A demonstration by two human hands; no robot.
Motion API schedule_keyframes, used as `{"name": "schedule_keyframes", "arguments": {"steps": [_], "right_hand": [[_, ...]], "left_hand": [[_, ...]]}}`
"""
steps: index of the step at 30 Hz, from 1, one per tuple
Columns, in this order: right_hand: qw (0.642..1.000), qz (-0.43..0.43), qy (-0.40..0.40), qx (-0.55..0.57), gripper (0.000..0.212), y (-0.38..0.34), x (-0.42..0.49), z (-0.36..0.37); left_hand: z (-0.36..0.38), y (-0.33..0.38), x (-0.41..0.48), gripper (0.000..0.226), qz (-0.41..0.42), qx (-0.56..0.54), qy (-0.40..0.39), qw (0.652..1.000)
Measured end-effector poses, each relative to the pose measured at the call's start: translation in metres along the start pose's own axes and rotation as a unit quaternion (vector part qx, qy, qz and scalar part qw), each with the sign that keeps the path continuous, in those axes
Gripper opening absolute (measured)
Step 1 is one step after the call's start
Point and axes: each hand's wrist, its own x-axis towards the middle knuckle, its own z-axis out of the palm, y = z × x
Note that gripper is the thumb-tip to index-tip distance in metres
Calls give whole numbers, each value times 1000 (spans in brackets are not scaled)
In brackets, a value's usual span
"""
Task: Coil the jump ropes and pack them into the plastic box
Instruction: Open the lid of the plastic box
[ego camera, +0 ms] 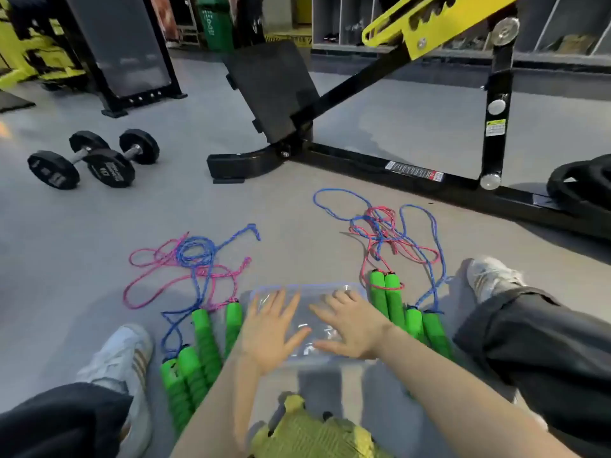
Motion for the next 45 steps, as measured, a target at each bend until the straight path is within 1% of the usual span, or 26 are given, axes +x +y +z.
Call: {"name": "schedule_keyframes", "arguments": {"steps": [1, 2, 3, 4, 5, 6, 7, 9, 10, 12, 15, 19, 21, 22, 23, 25, 26, 27, 30, 32, 35, 38, 39, 41, 43, 45], "right_hand": [[999, -27, 22, -26, 79, 0, -3, 16], [999, -37, 13, -24, 78, -1, -3, 24], [997, -55, 27, -38, 79, 0, -4, 42], [995, -60, 51, -59, 80, -3, -7, 48], [990, -79, 94, -72, 80, 2, -5, 53], [985, -90, 118, -88, 79, 10, 1, 56], [979, -93, 148, -100, 79, 15, 6, 58], [975, -95, 177, -93, 82, 21, 16, 57], [977, -87, 174, -89, 86, 21, 19, 58], [979, -68, 169, -90, 92, 18, 23, 59], [982, -64, 144, -109, 94, 11, 22, 53], [978, -74, 131, -144, 92, 3, 19, 53], [975, -76, 132, -159, 77, 3, 17, 55], [975, -77, 131, -164, 65, 2, 15, 52], [972, -83, 132, -173, 53, 2, 13, 49], [969, -98, 125, -190, 33, 2, 8, 42], [968, -102, 119, -195, 27, 2, 7, 38], [967, -104, 115, -201, 27, 2, 8, 36], [961, -94, 110, -236, 39, 2, 12, 36], [957, -96, 106, -253, 39, 1, 13, 40], [959, -96, 87, -254, 39, -1, 13, 42], [963, -94, 61, -246, 27, -3, 13, 36], [965, -92, 53, -238, 29, -3, 13, 34], [975, -73, 38, -208, 43, -3, 14, 33], [979, -60, 38, -191, 48, -5, 14, 30], [981, -60, 35, -182, 48, -6, 14, 28]], "left_hand": [[16, -3, -3, 82, 16, -10, 36, 999], [23, -3, -5, 78, 4, -26, 22, 999], [40, -3, -8, 75, 4, -33, 37, 999], [44, 1, -15, 70, -10, -31, 41, 999], [51, 2, -14, 65, -7, -42, 69, 997], [52, 1, -10, 62, -11, -41, 70, 997], [54, 0, -3, 62, -17, -33, 80, 996], [53, -1, 7, 68, -27, -21, 66, 997], [53, -1, 11, 72, -29, -10, 53, 998], [55, 1, 13, 79, -31, -1, 62, 998], [62, 1, 10, 83, -12, 26, 111, 993], [69, -3, -1, 72, 61, 105, 163, 979], [68, -7, -7, 85, 81, 112, 165, 977], [66, -9, -10, 84, 82, 109, 154, 979], [65, -9, -11, 76, 91, 111, 160, 977], [66, -7, -12, 43, 109, 111, 172, 973], [65, -5, -10, 36, 108, 113, 164, 974], [66, -3, -7, 36, 109, 119, 153, 975], [62, 1, 0, 34, 107, 146, 111, 977], [60, 4, 4, 32, 105, 164, 74, 978], [51, 10, 7, 40, 87, 177, 17, 980], [40, 12, 8, 43, 91, 213, 19, 973], [35, 12, 8, 43, 94, 226, 30, 969], [26, 15, 8, 42, 91, 252, 47, 962], [21, 20, 9, 41, 90, 263, 49, 959], [16, 25, 9, 39, 91, 259, 15, 962]]}}
